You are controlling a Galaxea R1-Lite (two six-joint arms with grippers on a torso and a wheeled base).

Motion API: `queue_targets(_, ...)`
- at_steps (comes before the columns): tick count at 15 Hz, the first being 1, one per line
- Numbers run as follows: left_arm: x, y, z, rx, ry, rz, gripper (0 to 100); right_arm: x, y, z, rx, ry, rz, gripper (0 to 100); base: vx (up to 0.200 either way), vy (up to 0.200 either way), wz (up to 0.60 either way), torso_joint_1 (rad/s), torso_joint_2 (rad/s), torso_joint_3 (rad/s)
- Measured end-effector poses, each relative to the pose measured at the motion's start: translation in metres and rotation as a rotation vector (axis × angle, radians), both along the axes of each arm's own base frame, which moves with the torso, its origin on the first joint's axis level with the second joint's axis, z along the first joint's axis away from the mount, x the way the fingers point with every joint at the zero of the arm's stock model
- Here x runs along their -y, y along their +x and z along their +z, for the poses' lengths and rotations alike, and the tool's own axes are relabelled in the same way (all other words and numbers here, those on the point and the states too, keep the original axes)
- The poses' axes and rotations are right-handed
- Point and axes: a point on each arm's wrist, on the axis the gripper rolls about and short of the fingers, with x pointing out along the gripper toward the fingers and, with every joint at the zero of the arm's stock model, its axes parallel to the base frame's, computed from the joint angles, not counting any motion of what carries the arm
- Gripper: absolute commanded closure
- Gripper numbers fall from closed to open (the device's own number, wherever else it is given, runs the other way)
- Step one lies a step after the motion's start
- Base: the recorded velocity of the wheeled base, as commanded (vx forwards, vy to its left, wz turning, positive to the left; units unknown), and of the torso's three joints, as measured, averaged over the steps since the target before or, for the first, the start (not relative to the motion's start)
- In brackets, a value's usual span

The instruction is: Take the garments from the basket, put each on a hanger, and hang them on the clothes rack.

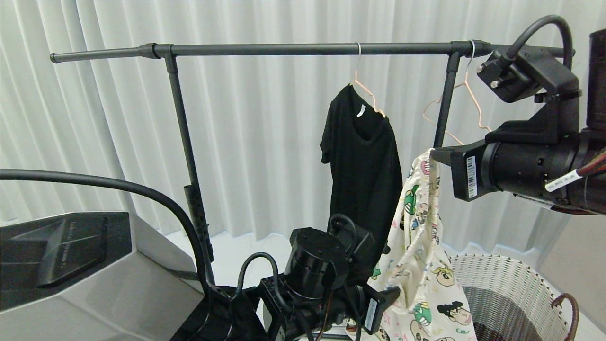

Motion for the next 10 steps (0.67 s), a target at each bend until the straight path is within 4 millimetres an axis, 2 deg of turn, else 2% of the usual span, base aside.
queue_targets(8, -0.0054, -0.0054, -0.0103, 0.041, 0.090, 0.160, 100, 0.0032, 0.0036, -0.0017, -0.007, -0.002, -0.020, 100, 0.000, 0.000, 0.00, 0.000, 0.00, 0.000)
queue_targets(10, -0.0078, -0.0080, -0.0070, 0.051, 0.102, 0.175, 100, 0.0052, 0.0053, -0.0028, -0.013, -0.009, -0.031, 100, 0.000, 0.000, 0.00, 0.000, 0.00, 0.000)
